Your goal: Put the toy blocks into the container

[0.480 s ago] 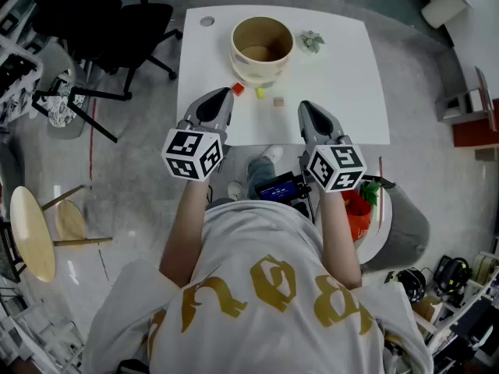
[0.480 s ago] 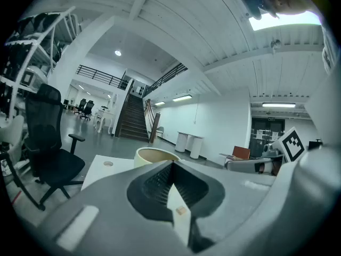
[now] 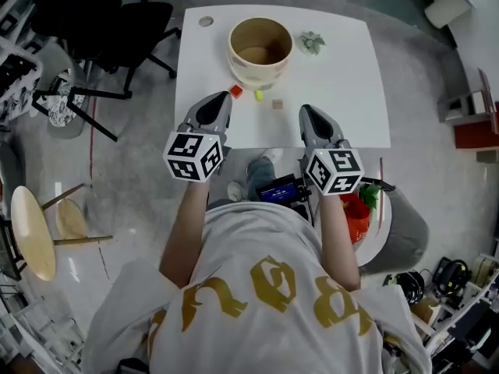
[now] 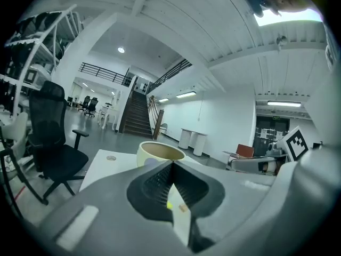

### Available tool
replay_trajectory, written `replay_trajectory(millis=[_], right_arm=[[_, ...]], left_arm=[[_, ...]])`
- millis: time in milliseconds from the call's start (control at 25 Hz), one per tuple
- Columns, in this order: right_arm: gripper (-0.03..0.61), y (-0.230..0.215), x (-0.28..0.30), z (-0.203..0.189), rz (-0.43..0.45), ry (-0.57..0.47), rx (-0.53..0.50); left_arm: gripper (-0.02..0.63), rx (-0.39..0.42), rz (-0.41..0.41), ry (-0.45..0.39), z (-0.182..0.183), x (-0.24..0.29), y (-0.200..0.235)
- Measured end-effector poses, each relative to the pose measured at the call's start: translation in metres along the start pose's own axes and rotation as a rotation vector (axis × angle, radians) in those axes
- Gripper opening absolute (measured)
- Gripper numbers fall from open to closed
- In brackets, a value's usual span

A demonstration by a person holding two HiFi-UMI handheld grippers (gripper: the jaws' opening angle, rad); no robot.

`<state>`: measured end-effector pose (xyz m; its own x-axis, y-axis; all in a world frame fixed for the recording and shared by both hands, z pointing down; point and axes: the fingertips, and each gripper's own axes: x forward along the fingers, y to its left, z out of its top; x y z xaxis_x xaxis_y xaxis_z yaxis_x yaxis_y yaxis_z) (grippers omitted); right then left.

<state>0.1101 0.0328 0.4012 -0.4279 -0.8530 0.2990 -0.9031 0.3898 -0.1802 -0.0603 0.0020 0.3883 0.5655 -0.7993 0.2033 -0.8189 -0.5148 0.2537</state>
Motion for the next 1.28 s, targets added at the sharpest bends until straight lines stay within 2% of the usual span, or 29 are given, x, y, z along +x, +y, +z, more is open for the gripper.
replay_trajectory(millis=[40, 160, 320, 760, 1000, 1280], right_arm=[[0.014, -0.001, 0.001, -0.002, -0.003, 0.009, -0.005], [0.096, -0.003, 0.004, -0.011, -0.008, 0.042, -0.005], [0.132, -0.010, 0.008, -0.021, -0.019, 0.078, 0.002], [0.140, -0.020, 0.034, -0.059, -0.027, 0.188, 0.003], [0.143, -0.028, 0.048, -0.083, -0.047, 0.278, -0.034], [0.144, -0.036, 0.069, -0.100, -0.045, 0.339, -0.032]], left_arm=[[0.002, -0.007, 0.003, 0.002, -0.001, 0.001, 0.002], [0.002, -0.011, 0.009, 0.018, -0.007, 0.004, 0.004], [0.000, 0.004, 0.008, 0.086, -0.026, 0.014, 0.004], [0.000, 0.002, 0.008, 0.185, -0.068, 0.033, 0.012], [0.000, 0.026, -0.015, 0.226, -0.087, 0.044, 0.014], [0.000, 0.041, 0.006, 0.276, -0.109, 0.059, 0.027]])
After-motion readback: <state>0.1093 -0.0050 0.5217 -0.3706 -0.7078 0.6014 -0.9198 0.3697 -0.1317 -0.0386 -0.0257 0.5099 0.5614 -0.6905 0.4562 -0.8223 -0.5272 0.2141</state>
